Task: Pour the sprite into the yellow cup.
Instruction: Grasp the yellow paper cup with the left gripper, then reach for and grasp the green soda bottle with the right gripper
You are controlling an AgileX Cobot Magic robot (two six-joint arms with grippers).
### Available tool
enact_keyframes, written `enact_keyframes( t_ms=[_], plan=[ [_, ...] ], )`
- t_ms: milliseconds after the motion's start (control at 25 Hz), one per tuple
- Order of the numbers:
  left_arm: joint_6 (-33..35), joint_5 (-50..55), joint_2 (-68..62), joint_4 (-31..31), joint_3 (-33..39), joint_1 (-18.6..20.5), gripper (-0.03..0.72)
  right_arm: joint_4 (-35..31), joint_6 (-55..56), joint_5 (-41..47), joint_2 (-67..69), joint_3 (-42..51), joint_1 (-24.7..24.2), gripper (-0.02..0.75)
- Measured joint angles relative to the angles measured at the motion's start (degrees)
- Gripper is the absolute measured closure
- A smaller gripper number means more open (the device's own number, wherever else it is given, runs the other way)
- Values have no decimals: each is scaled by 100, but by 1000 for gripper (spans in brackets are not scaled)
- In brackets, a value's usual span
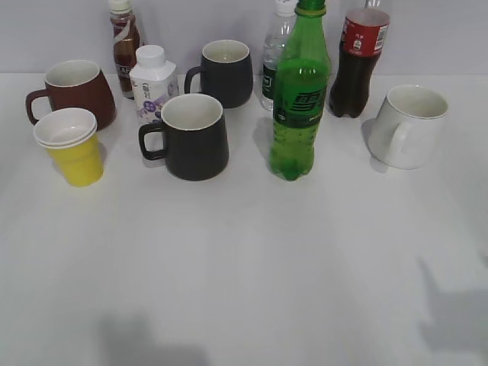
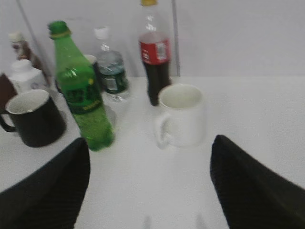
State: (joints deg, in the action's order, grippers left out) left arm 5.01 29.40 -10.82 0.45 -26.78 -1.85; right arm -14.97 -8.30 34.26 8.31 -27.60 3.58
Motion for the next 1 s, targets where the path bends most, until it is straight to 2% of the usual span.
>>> enact_keyframes(
  t_ms=[80, 160, 280, 360, 560, 760, 880, 1000],
  plan=[
    [0, -650, -503, -113, 230, 0, 374, -638, -543, -502, 407, 80, 71, 150],
    [0, -1342, -1029, -229, 406, 0, 292, -1115, -1252, -959, 785, 114, 238, 150],
    [0, -2483, -1953, -477, 546, 0, 146, -1387, -1981, -1522, 1366, 121, 658, 150],
    [0, -3066, -2660, -649, 570, 0, 107, -1454, -2154, -1748, 1817, 121, 975, 150],
    [0, -4222, -4342, -768, 582, 0, 95, -1508, -2254, -2436, 3070, 124, 1586, 150],
    [0, -5359, -5505, -731, 582, -40, 99, -1514, -2258, -3426, 4219, 124, 1971, 150],
    [0, -5456, -5895, -578, 582, -293, 99, -1559, -2202, -3840, 4769, 124, 2176, 150],
    [0, -5388, -5972, -550, 663, -779, 99, -1556, -2046, -4354, 5327, 124, 2429, 150]
  ],
)
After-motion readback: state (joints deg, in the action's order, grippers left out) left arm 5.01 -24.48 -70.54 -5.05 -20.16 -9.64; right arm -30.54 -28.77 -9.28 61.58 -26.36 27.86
